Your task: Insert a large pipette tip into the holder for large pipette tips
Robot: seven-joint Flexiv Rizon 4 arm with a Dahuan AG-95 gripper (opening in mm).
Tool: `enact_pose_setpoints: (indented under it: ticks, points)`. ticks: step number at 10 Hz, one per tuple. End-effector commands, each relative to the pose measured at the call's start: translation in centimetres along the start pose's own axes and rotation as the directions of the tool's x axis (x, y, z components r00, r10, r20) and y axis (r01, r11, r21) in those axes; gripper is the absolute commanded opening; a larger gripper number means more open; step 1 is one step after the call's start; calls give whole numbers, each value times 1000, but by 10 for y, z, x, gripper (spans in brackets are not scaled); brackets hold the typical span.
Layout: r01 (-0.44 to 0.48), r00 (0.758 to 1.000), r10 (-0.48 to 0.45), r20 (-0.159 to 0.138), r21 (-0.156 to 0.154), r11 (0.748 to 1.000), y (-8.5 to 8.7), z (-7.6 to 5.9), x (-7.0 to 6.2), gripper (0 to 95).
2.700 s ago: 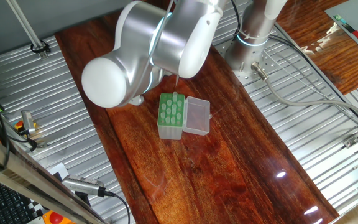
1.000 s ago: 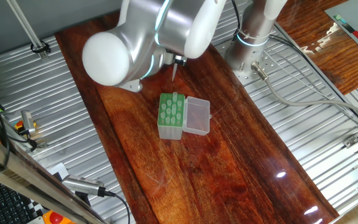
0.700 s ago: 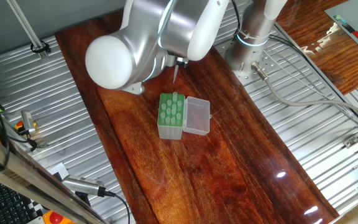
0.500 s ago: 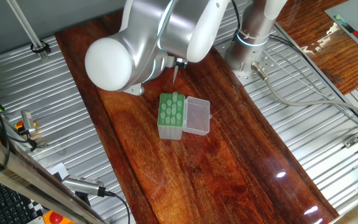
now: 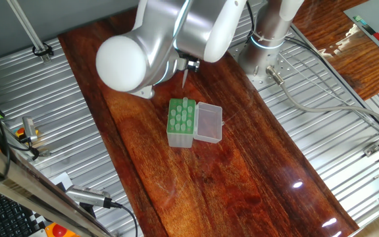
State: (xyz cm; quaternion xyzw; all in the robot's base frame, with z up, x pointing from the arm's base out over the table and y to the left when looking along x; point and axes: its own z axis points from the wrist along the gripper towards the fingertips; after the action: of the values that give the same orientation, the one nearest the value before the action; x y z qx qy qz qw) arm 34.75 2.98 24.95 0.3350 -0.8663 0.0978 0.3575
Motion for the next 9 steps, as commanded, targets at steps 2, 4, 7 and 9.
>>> enact_pose_setpoints:
  ticks: [2,4,7,9]
  points:
    - [-4,1000,4,0,-6,1000,1,-3,0,0]
    - [-9,1000,9,8,-9,1000,1,-3,0,0]
    - [-34,998,35,43,-17,999,1,-5,3,0]
    - [-33,997,34,62,-18,999,1,-6,3,0]
